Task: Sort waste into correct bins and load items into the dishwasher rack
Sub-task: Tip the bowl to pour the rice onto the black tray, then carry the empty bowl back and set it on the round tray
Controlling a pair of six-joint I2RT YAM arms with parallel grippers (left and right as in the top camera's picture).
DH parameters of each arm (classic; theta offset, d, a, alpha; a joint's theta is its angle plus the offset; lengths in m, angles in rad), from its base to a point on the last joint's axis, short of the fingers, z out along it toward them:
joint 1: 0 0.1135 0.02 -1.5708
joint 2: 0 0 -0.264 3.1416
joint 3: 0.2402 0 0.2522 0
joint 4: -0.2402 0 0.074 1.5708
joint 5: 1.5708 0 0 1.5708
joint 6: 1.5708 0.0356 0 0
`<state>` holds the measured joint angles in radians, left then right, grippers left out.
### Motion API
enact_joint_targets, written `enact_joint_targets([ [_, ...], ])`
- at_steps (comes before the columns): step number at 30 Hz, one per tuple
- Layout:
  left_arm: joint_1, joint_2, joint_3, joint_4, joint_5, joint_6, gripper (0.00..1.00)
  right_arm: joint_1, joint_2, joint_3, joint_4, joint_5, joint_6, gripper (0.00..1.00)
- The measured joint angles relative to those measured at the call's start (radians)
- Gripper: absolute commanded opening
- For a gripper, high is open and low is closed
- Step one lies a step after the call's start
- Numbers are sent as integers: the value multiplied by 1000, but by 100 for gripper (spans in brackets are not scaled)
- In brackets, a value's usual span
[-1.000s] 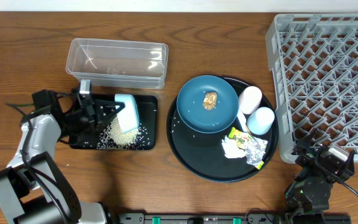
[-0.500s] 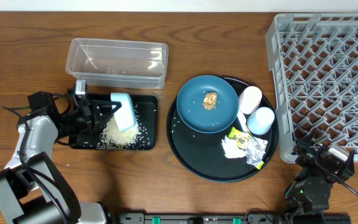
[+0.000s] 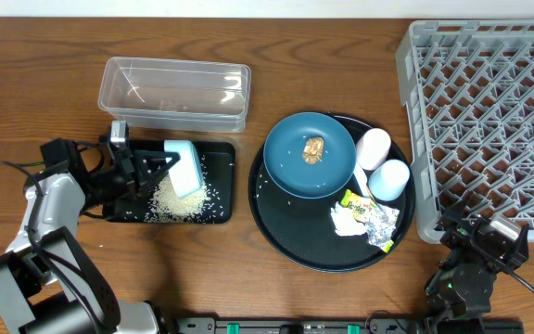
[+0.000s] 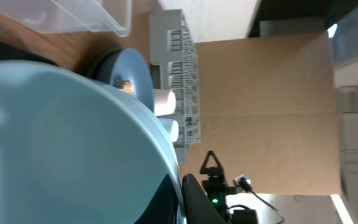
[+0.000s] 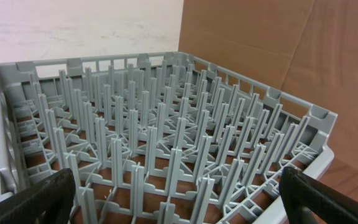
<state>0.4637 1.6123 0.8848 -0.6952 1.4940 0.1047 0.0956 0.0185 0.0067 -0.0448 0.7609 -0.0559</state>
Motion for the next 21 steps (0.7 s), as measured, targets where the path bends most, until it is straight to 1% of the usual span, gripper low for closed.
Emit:
enact_joint_targets([
  [2,4,0,0,-34,-21,-3,6,0,0,0,0,0,0,99],
  [6,6,0,0,-48,-55,4,6,0,0,0,0,0,0,99],
  [7,6,0,0,-76,-58,6,6,0,0,0,0,0,0,99],
  [8,6,0,0,-109,-53,23,6,0,0,0,0,0,0,99],
  [10,6,0,0,-121,-48,58,6,0,0,0,0,0,0,99],
  [12,6,0,0,-106,-76,80,6,0,0,0,0,0,0,99],
  [17,-1,0,0,-205,-145,136,6,0,0,0,0,0,0,99],
  [21,-27,-22,0,-225,-168,169,6,0,0,0,0,0,0,99],
])
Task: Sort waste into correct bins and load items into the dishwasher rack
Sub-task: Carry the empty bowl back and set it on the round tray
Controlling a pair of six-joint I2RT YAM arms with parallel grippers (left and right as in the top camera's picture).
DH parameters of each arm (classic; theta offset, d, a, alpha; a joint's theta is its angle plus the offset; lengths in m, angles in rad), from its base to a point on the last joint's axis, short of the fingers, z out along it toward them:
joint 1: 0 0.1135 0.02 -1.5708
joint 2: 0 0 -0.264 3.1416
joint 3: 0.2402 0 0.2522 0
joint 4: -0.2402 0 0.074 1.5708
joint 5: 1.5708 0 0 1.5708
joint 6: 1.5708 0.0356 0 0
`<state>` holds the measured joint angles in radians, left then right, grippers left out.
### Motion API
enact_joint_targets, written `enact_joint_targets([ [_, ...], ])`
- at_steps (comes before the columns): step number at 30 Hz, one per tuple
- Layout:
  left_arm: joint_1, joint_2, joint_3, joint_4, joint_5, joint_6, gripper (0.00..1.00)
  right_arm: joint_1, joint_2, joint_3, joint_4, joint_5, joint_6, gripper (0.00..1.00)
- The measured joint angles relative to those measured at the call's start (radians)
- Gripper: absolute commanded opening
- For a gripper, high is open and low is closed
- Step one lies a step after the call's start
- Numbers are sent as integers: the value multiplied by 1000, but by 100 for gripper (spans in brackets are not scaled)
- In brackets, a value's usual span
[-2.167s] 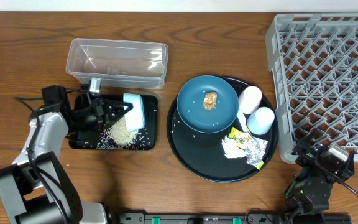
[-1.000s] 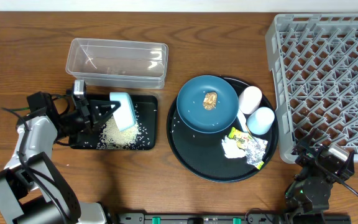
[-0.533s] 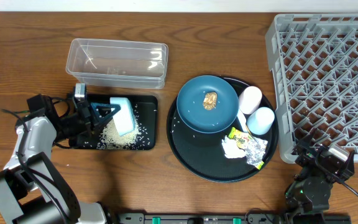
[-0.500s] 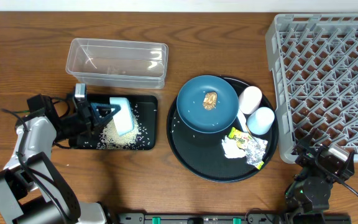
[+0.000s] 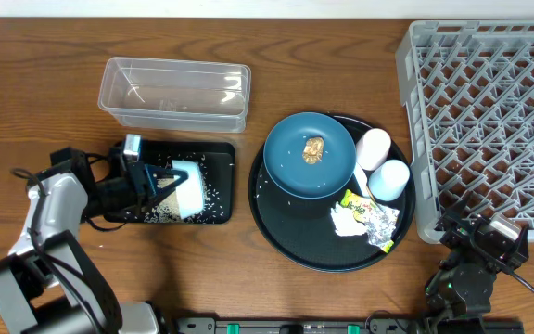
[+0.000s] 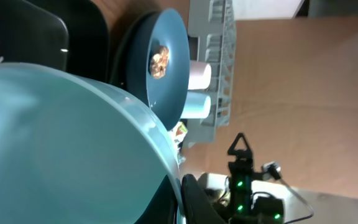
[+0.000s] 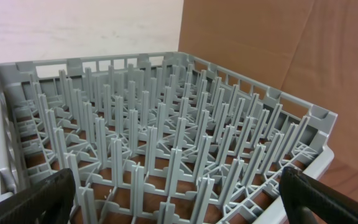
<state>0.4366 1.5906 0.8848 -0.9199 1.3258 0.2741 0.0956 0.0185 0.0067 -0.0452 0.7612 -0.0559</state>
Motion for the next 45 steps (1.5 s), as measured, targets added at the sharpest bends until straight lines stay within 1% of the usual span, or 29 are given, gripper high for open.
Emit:
enact_joint_targets([
  [3,-31,-60,0,0,-7,15,6,0,0,0,0,0,0,99],
  [7,-86,-185,0,-7,-22,19,6,0,0,0,0,0,0,99],
  [11,-188,-318,0,-15,-102,3,6,0,0,0,0,0,0,99],
  [16,-407,-450,0,10,-273,-86,6,0,0,0,0,0,0,99],
  [18,-504,-487,0,49,-342,-138,6,0,0,0,0,0,0,99],
  [22,-736,-533,0,138,-507,-280,6,0,0,0,0,0,0,99],
  [26,-952,-524,0,208,-691,-430,6,0,0,0,0,0,0,99],
  [29,-1117,-496,0,249,-863,-563,6,0,0,0,0,0,0,99],
  [32,-1246,-454,0,286,-1012,-684,6,0,0,0,0,0,0,99],
  [34,-1308,-415,0,321,-1097,-768,6,0,0,0,0,0,0,99],
  [39,-1398,-298,0,439,-1185,-877,6,0,0,0,0,0,0,99],
  [45,-1476,-136,0,543,-1210,-928,6,0,0,0,0,1,0,99],
])
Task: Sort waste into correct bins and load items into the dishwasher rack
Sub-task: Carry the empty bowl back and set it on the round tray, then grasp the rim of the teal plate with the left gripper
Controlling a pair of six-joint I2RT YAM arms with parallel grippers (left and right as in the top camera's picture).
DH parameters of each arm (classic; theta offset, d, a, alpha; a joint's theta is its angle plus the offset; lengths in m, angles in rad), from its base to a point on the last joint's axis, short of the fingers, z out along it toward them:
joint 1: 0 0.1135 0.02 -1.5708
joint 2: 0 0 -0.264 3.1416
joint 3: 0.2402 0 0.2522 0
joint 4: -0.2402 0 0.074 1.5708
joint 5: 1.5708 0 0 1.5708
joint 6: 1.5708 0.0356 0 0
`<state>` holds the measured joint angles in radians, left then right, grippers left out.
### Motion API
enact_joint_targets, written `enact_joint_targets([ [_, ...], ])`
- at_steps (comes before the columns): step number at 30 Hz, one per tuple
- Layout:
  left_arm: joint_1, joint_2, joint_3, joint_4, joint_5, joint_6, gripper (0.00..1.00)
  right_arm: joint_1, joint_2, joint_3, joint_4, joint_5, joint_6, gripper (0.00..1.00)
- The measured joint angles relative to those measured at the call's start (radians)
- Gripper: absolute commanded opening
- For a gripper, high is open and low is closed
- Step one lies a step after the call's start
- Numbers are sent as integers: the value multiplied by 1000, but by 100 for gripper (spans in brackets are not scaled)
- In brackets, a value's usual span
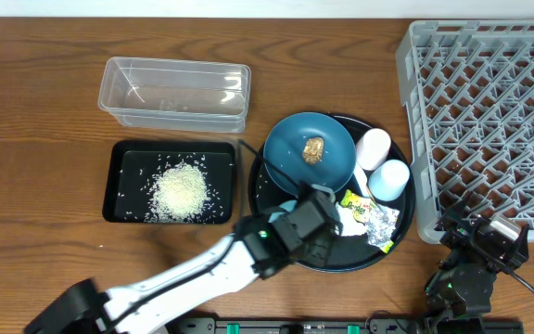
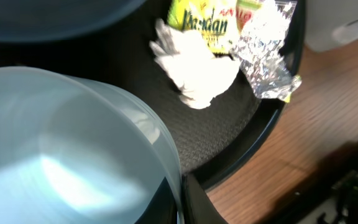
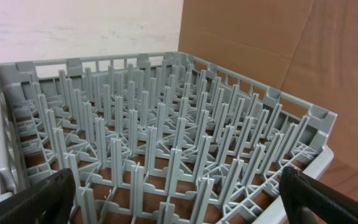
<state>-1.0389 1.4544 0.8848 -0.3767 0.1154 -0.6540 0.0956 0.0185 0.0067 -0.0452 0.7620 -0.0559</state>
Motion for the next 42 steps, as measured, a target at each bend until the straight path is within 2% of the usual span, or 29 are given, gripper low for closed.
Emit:
enact_joint_targets([
  [8,-45,48,0,26,-11,-25,7,0,0,0,0,1,0,99],
  [10,-45,48,0,25,-13,-25,15,0,0,0,0,1,0,99],
  [11,-45,48,0,24,-14,-26,16,0,0,0,0,1,0,99],
  [28,-46,15,29,-32,40,-10,17,0,0,0,0,2,0,99],
  [34,-46,-93,44,-76,39,25,47,0,0,0,0,2,0,99],
  [40,-18,-146,47,-117,-60,59,47,0,0,0,0,2,0,99],
  [42,22,-148,47,-118,-110,61,50,0,0,0,0,2,0,99],
])
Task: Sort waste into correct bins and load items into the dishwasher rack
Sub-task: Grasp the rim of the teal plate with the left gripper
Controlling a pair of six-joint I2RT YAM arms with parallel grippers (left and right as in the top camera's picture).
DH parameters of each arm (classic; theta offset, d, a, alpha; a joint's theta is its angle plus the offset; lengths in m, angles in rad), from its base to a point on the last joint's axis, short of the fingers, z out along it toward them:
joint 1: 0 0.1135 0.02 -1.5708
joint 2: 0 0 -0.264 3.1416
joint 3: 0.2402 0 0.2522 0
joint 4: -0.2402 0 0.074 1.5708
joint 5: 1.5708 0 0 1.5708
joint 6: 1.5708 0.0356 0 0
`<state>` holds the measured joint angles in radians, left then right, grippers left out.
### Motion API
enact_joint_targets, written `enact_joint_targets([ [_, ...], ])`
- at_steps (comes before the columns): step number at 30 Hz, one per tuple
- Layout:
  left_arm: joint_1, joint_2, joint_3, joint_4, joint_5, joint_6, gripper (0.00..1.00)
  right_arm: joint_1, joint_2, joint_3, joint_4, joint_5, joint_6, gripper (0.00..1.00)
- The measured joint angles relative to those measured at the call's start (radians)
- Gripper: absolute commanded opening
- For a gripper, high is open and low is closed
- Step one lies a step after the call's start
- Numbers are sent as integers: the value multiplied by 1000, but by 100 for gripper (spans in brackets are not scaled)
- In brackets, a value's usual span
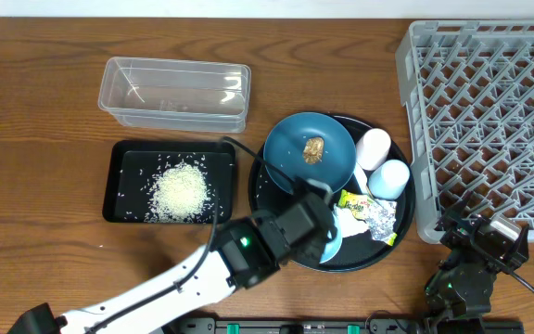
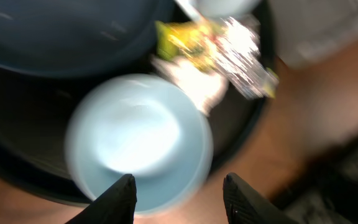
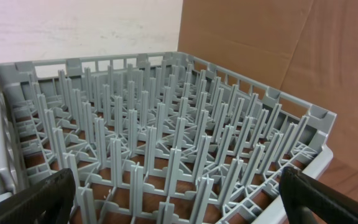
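Note:
The light blue bowl [image 2: 138, 134] sits upright and empty at the front of the round black tray [image 1: 276, 237]; in the overhead view only an edge of the bowl [image 1: 331, 249] shows under my left arm. My left gripper [image 2: 180, 199] hovers open just above it, fingers apart on either side. Beside it lie crumpled wrappers [image 1: 367, 215]. A dark blue plate [image 1: 310, 153] with a food scrap, a white cup [image 1: 373, 148] and a pale blue cup [image 1: 389, 179] share the tray. My right gripper [image 3: 179, 199] rests open facing the grey dish rack [image 1: 489, 121].
A black rectangular tray [image 1: 123, 199] holding a pile of rice [image 1: 179, 188] lies left of the round tray. Behind it stands a clear plastic bin [image 1: 174, 93]. The rack fills the right side, its near corner close to my right arm.
The left gripper, shut on the light blue bowl over the round tray's front, has let it go. The bowl now rests on that tray and the fingers stand open above it.
My left gripper held the bowl tipped over the black rectangular tray, with rice lying there. A moment later it was still tilted there. Then the bowl was held over the round tray, and now it sits there released. The right arm stayed still.

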<state>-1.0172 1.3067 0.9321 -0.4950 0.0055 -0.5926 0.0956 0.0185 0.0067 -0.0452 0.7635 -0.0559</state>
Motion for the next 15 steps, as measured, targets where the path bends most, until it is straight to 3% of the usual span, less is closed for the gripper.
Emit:
enact_joint_targets([
  [3,87,0,0,6,-48,9,58,0,0,0,0,0,0,99],
  [6,203,5,0,13,-59,16,58,0,0,0,0,0,0,99],
  [11,375,15,40,10,135,172,60,0,0,0,0,0,0,99],
  [15,362,15,85,37,220,309,60,0,0,0,0,0,0,99],
])
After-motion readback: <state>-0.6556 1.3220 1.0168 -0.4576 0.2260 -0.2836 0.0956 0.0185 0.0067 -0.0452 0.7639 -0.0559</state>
